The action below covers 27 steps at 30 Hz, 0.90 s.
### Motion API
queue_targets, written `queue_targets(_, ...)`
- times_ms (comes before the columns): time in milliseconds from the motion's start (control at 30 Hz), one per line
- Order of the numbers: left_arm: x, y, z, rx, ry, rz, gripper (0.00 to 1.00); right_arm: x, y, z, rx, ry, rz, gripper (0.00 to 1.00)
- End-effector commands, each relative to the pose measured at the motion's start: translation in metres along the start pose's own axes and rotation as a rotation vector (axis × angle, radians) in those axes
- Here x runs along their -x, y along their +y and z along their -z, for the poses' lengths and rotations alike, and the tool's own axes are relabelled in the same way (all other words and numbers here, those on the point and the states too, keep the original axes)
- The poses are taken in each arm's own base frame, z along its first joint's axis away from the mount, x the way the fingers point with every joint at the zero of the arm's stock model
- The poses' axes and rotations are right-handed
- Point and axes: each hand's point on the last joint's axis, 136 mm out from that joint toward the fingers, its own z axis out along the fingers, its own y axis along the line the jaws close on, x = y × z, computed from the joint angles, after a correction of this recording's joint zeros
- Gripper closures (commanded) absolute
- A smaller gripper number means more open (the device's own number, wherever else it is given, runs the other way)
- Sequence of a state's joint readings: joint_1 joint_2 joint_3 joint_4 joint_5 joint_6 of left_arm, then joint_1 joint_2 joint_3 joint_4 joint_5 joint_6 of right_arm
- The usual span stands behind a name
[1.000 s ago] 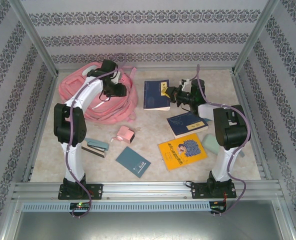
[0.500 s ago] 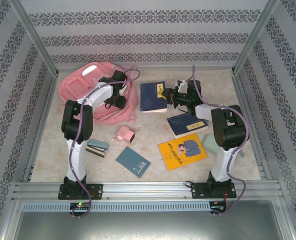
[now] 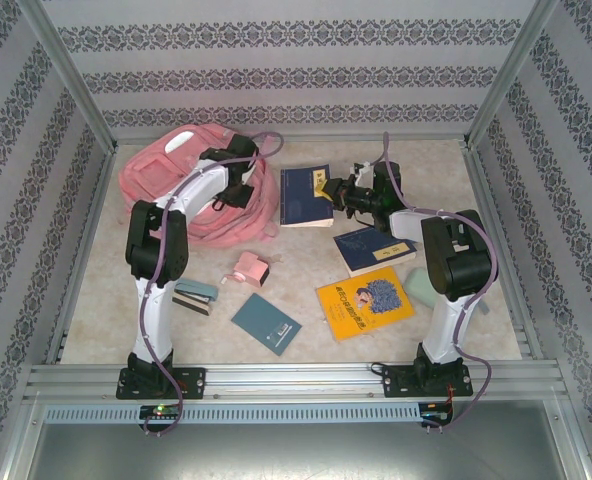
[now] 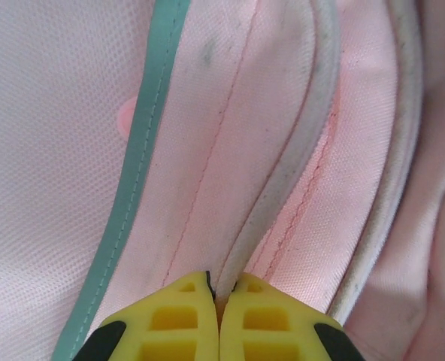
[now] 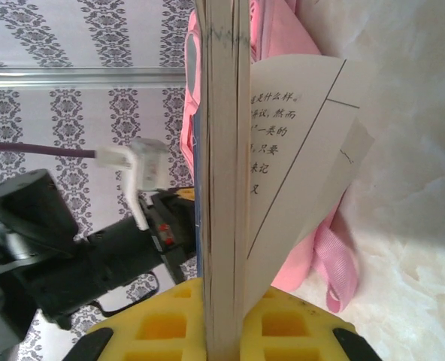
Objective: Pack the student bag
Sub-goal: Open the student bag at the top-center of the table, then place the book in the student bag.
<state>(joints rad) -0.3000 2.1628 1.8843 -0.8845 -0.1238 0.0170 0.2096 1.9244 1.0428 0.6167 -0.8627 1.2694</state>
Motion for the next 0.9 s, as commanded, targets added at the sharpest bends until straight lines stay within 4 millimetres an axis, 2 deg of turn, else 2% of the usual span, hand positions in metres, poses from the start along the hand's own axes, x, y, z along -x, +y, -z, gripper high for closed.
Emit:
queue_targets(0, 0.036, -0.007, 0.072, -0.107, -0.144, 0.103, 1.00, 0.000, 0.035, 0.000, 0.061, -0.018, 0.077, 0.99)
queue_targets(100, 0.053, -0.007, 0.100, -0.153, -0.203, 0.132, 1.00, 0.003, 0.038, -0.001, 0.062, -0.030, 0.073, 0.98)
queue_targets(367, 0.079, -0.004, 0.146, -0.321, -0.295, 0.277, 1.00, 0.009, 0.039, -0.004, 0.051, -0.070, 0.079, 0.98)
queue_targets(667, 0.083, 0.012, 0.160, -0.365, -0.316, 0.393, 1.00, 0.009, 0.012, -0.006, -0.011, -0.087, 0.050, 0.98)
queue_targets(867, 0.094, -0.001, 0.178, -0.521, -0.339, 0.436, 1.00, 0.003, 0.038, -0.024, 0.032, -0.065, 0.111, 0.97)
